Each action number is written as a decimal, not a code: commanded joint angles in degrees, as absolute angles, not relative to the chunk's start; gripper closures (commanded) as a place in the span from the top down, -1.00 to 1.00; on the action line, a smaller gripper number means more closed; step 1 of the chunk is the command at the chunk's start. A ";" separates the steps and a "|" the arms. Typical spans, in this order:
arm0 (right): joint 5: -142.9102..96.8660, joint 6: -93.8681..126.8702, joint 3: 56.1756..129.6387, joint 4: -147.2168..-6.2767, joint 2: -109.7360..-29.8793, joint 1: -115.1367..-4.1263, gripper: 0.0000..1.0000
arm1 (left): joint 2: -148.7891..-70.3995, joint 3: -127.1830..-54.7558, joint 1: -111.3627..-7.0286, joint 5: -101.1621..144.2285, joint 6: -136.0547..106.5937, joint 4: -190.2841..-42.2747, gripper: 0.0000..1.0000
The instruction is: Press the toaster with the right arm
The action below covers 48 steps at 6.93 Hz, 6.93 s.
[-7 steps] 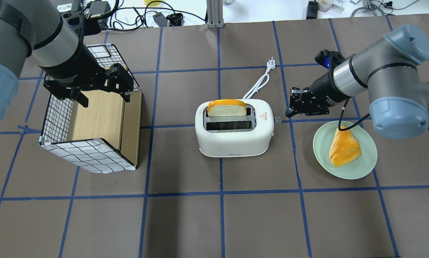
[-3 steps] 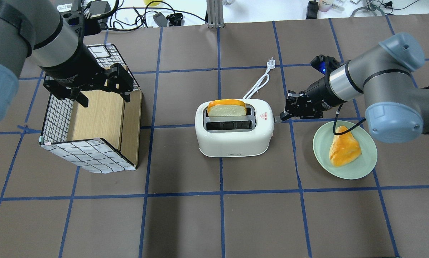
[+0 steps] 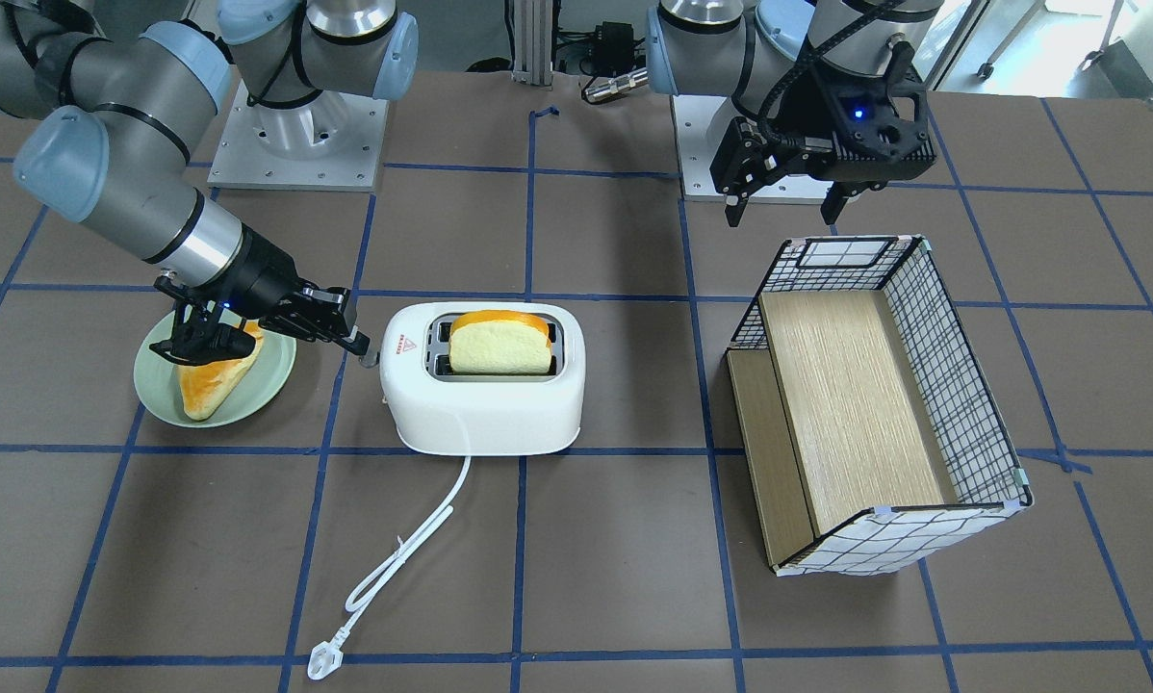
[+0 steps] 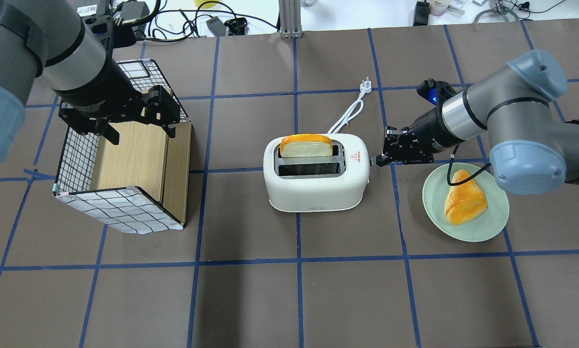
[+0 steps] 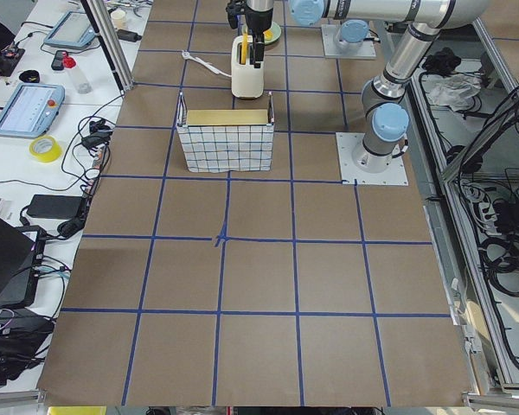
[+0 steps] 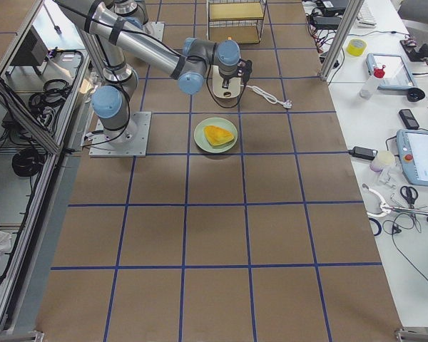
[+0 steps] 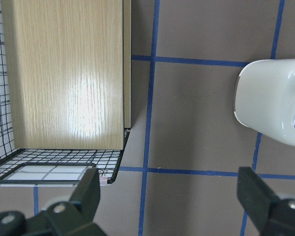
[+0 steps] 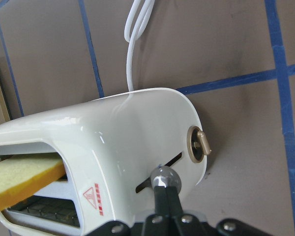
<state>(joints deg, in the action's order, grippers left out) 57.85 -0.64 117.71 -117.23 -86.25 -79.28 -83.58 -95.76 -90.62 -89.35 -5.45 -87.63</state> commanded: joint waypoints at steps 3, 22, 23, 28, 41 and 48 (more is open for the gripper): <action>57.74 -0.70 118.04 -118.65 -85.08 -79.36 -1.00 | -83.58 -95.80 -90.62 -89.38 -5.45 -87.63 1.00; 58.01 -1.93 118.21 -121.73 -81.39 -79.37 -1.00 | -83.58 -95.80 -90.62 -89.30 -5.45 -87.63 1.00; 58.01 -2.02 118.21 -121.73 -81.39 -79.37 -1.00 | -83.58 -95.71 -90.62 -89.38 -5.45 -87.63 1.00; 58.36 -1.50 118.83 -123.13 -81.12 -79.37 -1.00 | -83.58 -95.71 -90.62 -89.38 -5.45 -87.63 1.00; 87.86 8.70 97.74 -89.56 -93.86 -82.07 1.00 | -83.58 -95.80 -90.62 -89.38 -5.45 -87.63 1.00; 88.24 12.30 97.82 -89.12 -95.80 -87.71 1.00 | -83.58 -95.71 -90.62 -89.30 -5.45 -87.63 1.00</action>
<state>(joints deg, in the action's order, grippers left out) 88.21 12.17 97.82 -89.18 -95.82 -87.59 -83.58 -95.78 -90.62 -89.30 -5.45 -87.63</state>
